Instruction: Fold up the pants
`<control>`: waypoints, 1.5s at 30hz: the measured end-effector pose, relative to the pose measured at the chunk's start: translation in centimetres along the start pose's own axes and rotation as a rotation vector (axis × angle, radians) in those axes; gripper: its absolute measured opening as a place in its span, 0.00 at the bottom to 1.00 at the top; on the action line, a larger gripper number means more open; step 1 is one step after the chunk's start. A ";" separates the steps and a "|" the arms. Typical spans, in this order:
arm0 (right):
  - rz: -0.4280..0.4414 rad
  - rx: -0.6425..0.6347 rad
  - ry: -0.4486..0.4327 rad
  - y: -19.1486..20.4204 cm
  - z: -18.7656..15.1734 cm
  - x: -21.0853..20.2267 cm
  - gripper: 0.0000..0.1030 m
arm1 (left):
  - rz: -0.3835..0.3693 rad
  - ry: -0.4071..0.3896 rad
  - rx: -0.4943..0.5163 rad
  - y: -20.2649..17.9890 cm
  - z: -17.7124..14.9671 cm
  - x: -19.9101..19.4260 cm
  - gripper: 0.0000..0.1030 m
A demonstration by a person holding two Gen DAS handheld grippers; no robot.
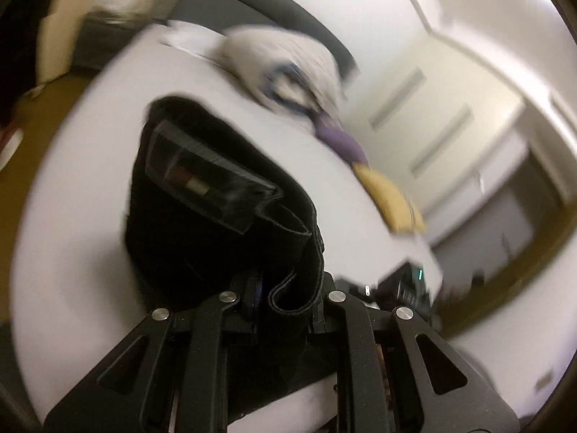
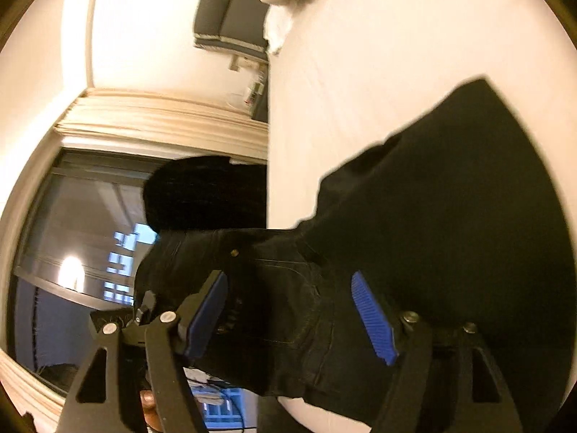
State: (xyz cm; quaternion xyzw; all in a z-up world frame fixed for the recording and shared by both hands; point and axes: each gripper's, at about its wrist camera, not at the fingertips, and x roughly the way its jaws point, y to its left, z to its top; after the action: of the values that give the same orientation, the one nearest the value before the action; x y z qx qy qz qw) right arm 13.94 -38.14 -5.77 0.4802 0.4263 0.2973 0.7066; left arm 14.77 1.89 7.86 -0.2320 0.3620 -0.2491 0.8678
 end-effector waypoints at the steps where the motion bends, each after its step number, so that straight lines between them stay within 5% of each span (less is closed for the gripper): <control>1: 0.015 0.002 -0.011 -0.3 0.2 -0.8 0.77 | -0.015 0.051 0.035 -2.0 -0.6 2.6 0.14; 7: -0.032 0.020 0.010 -2.5 0.6 -3.7 0.83 | 0.119 0.292 0.252 -7.5 -8.4 13.7 0.14; 15: -0.111 -0.062 0.085 -1.7 0.7 -1.9 0.80 | 0.245 0.281 0.501 -10.8 -10.8 16.5 0.14; 22: -0.286 -0.189 0.190 -0.8 1.7 0.0 0.14 | 0.284 0.287 0.582 -13.7 -14.3 16.1 0.14; 45: -0.269 -0.112 0.073 -4.9 2.0 -4.3 0.11 | 0.238 0.330 0.711 -19.1 -18.9 22.9 0.14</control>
State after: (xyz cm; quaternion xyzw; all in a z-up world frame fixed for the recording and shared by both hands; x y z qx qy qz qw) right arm 13.76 -44.30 -8.64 0.3675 0.4952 0.2405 0.7496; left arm 9.69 -30.74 -4.61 0.1689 0.4122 -0.2906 0.8468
